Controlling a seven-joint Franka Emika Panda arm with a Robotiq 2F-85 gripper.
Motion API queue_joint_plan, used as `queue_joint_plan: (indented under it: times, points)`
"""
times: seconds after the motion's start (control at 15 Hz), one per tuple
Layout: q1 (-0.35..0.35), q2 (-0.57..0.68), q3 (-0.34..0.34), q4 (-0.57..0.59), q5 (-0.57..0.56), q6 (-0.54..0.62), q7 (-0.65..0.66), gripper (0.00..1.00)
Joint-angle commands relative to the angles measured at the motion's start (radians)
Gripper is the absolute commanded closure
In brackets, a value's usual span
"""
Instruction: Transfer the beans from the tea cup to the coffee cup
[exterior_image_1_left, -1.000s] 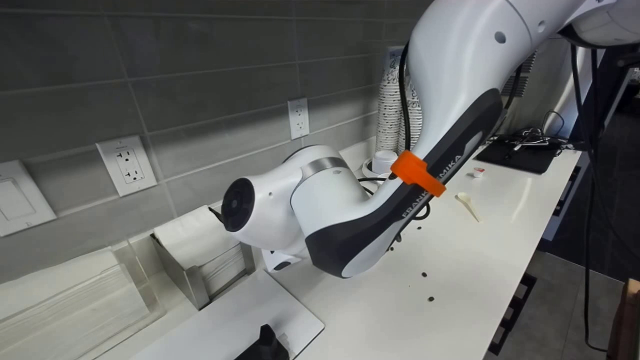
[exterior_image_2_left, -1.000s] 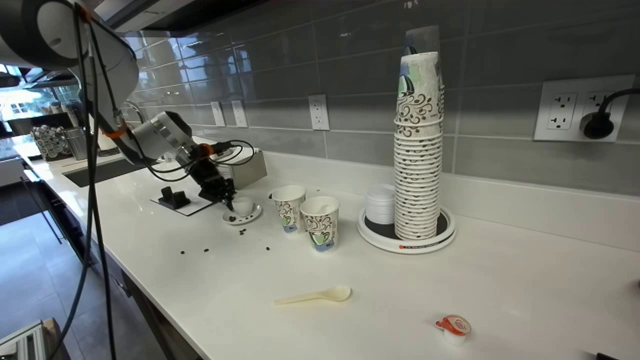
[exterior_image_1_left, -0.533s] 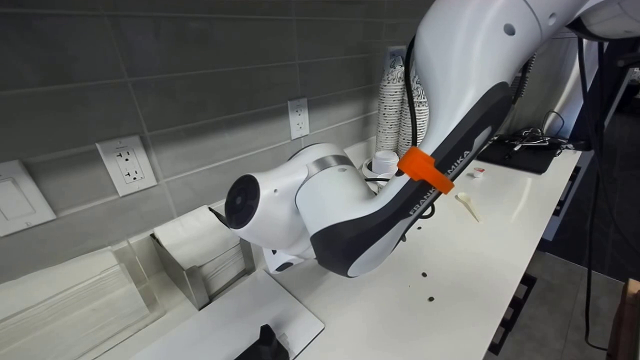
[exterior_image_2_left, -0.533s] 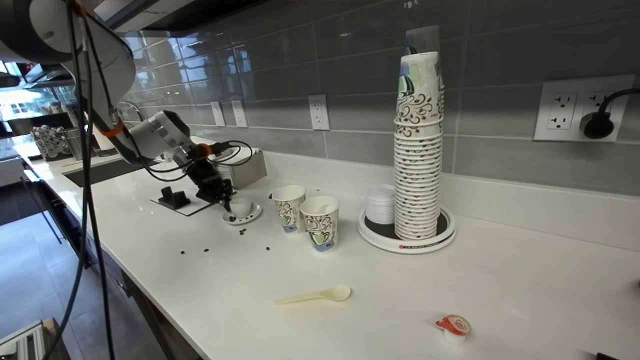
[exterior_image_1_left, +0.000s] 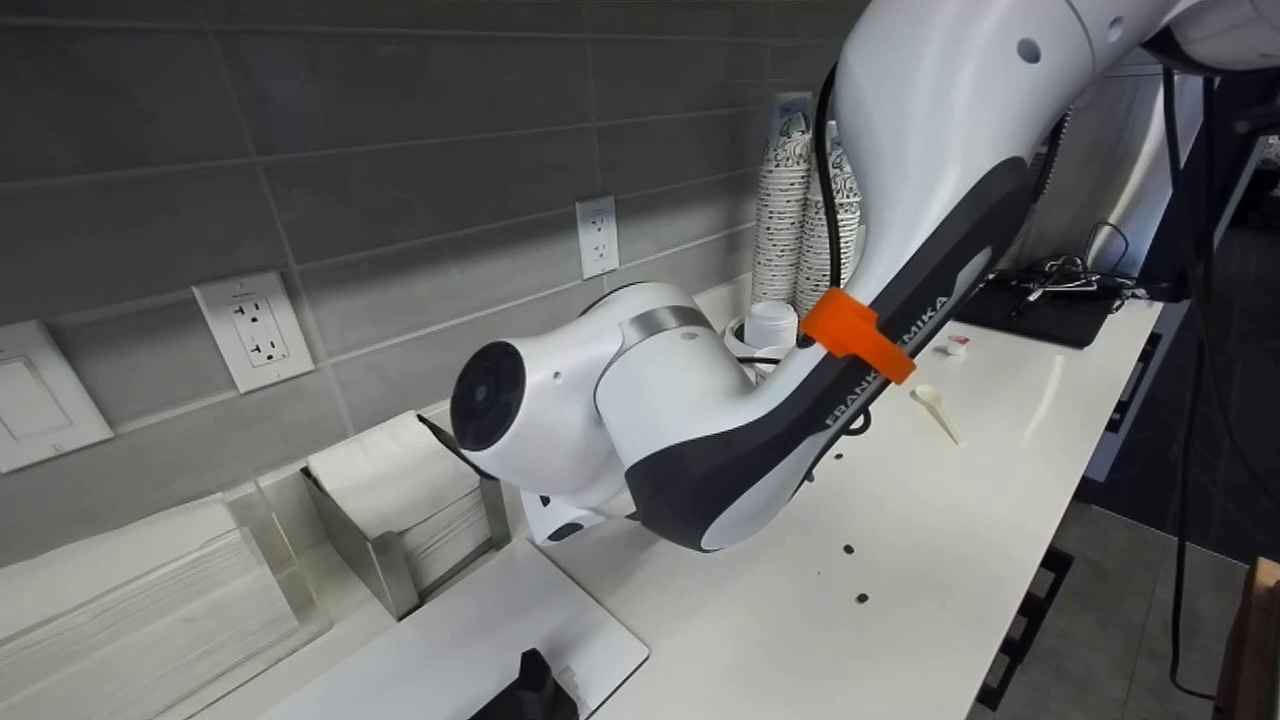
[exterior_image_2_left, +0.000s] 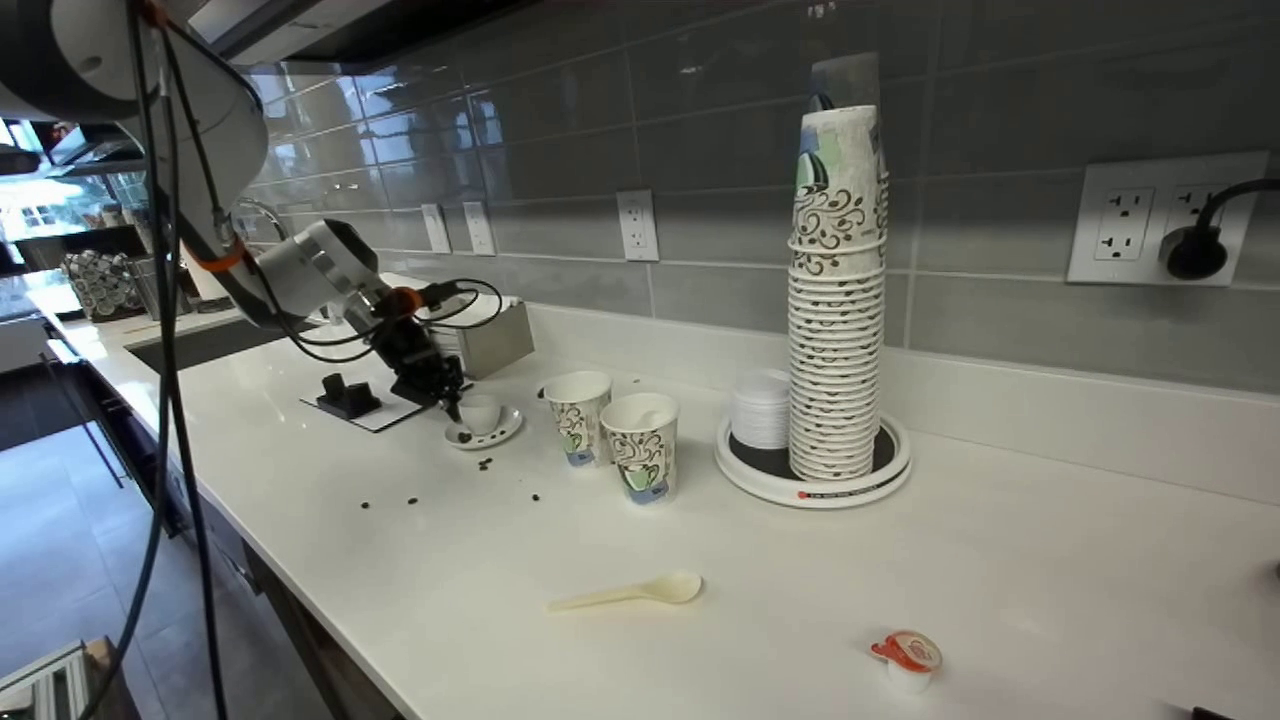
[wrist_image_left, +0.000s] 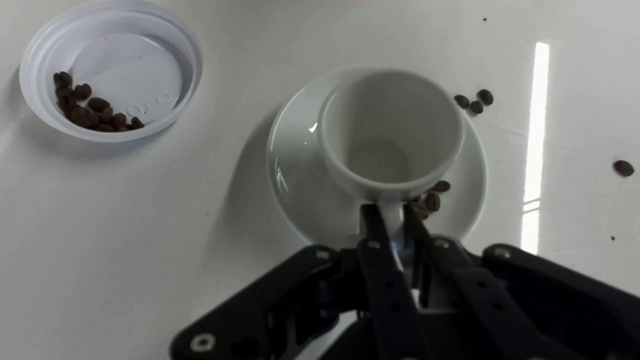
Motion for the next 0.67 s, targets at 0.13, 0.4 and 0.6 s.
queue_joint_plan:
  times: [0.13, 0.4, 0.6]
  points:
    - [0.003, -0.030, -0.015, -0.047, 0.008, 0.042, 0.018, 0.42]
    - [-0.002, -0.066, -0.007, -0.062, 0.019, 0.046, 0.000, 0.16]
    - [-0.009, -0.129, 0.008, -0.086, 0.033, 0.053, -0.018, 0.01]
